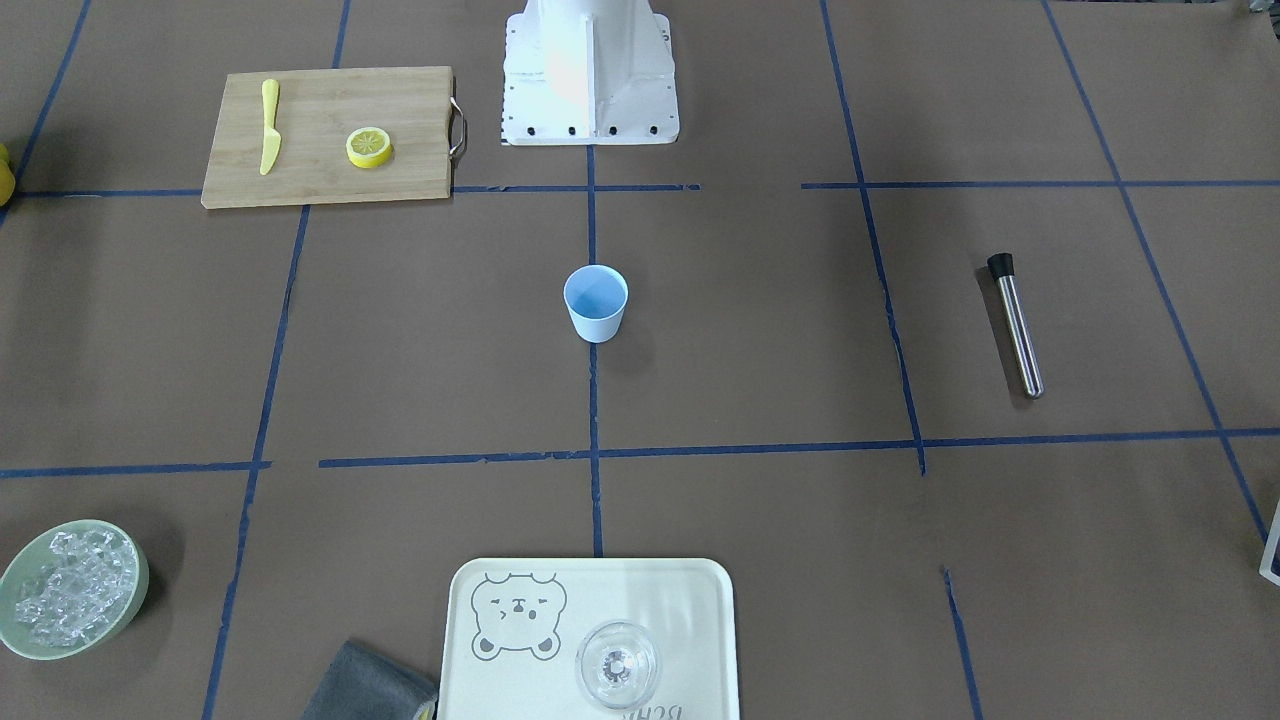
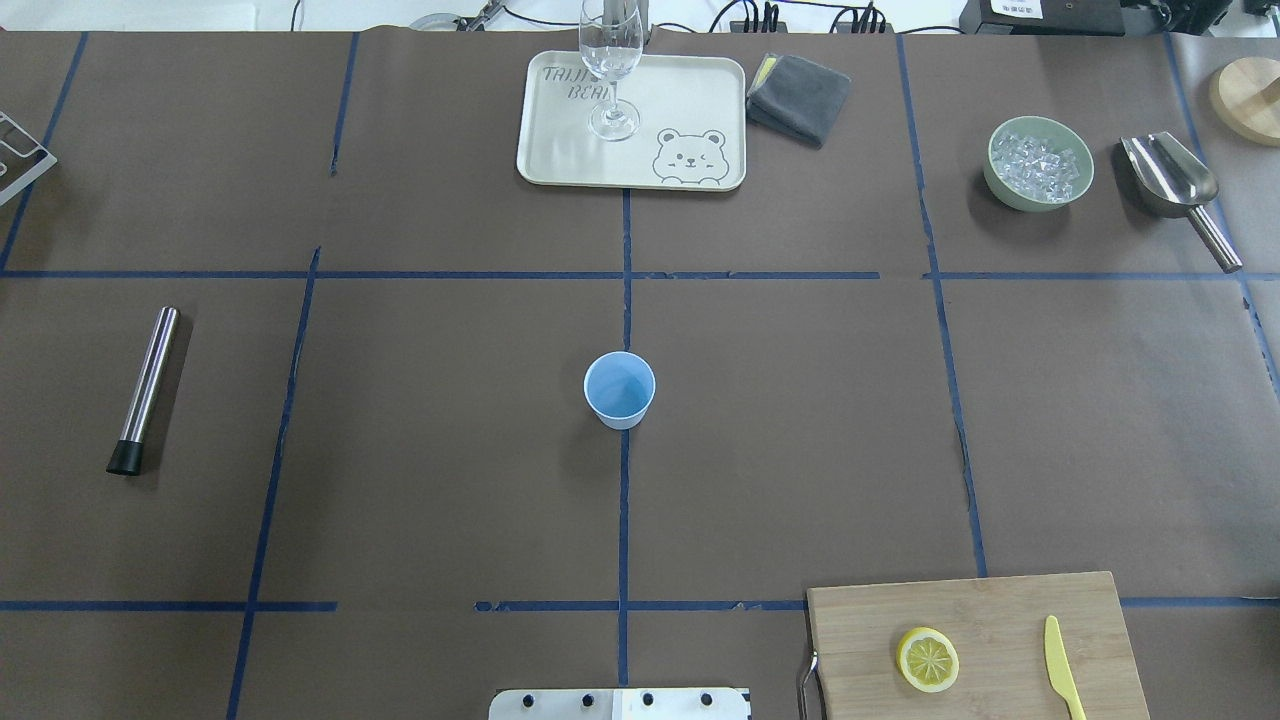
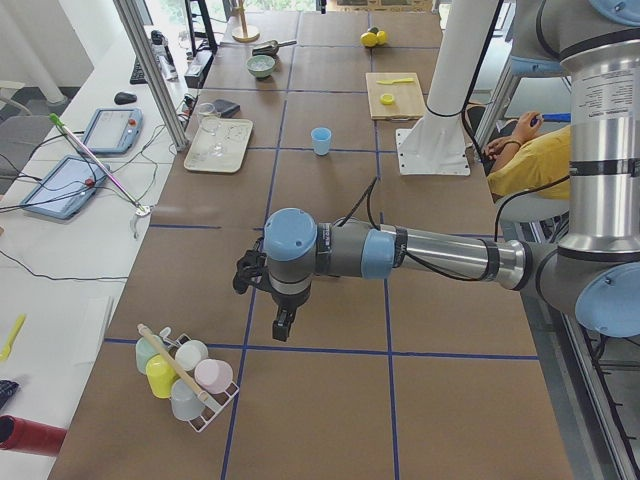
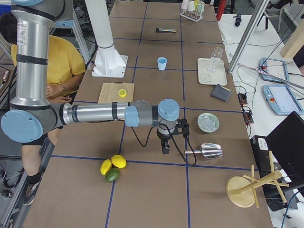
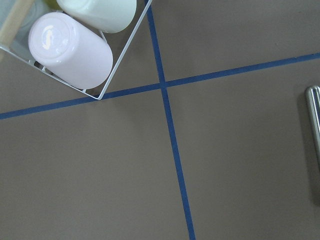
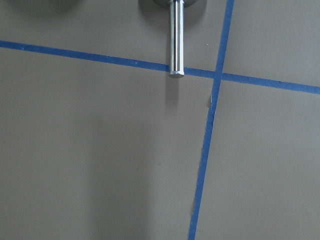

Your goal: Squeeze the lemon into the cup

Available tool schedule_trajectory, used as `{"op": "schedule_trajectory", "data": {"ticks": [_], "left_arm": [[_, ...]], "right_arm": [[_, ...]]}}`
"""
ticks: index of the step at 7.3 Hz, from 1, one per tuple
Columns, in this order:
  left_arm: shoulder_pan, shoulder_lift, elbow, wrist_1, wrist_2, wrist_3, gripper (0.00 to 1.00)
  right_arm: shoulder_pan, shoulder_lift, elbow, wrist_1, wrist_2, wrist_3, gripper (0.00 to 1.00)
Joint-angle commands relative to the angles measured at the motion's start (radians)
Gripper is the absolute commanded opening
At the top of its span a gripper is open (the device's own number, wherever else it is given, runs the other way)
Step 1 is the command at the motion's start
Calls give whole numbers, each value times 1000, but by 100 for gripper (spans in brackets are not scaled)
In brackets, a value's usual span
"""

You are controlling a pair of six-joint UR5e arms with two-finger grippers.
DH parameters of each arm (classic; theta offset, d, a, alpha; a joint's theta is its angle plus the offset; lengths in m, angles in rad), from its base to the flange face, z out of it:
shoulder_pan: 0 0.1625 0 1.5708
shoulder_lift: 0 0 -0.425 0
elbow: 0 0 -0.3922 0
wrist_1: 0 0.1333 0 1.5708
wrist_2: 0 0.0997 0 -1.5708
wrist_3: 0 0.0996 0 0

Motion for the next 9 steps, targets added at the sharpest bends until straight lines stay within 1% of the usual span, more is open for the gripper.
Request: {"op": "schedule_trajectory", "data": {"ticks": [1,2,3,4,5,6,7,8,9], "left_arm": [[2,-3,14,-11,-5,3,100],[0,2,11,-62,-5,-2,100],[2,2,14,-73,-5,1,100],[8,-3,3,-82,-6,3,100],[8,2,5,-106,-44,3,100],[8,0,3,-111,-64,3,100],[9,2,5,-161,-65,3,100],[9,6,6,-179,-65,1,100],[18,5,8,-180,-65,-5,100]], "right_arm": [[-6,0,1,6,2,9,100],[-17,0,6,7,16,24,100],[-72,0,21,7,35,33,100],[-126,0,53,7,46,102,100],[-214,0,139,16,46,236,100],[-294,0,185,99,45,376,100],[-381,-40,207,276,42,567,100],[-466,-95,207,520,27,707,100],[-543,-117,217,634,-1,845,100]]}}
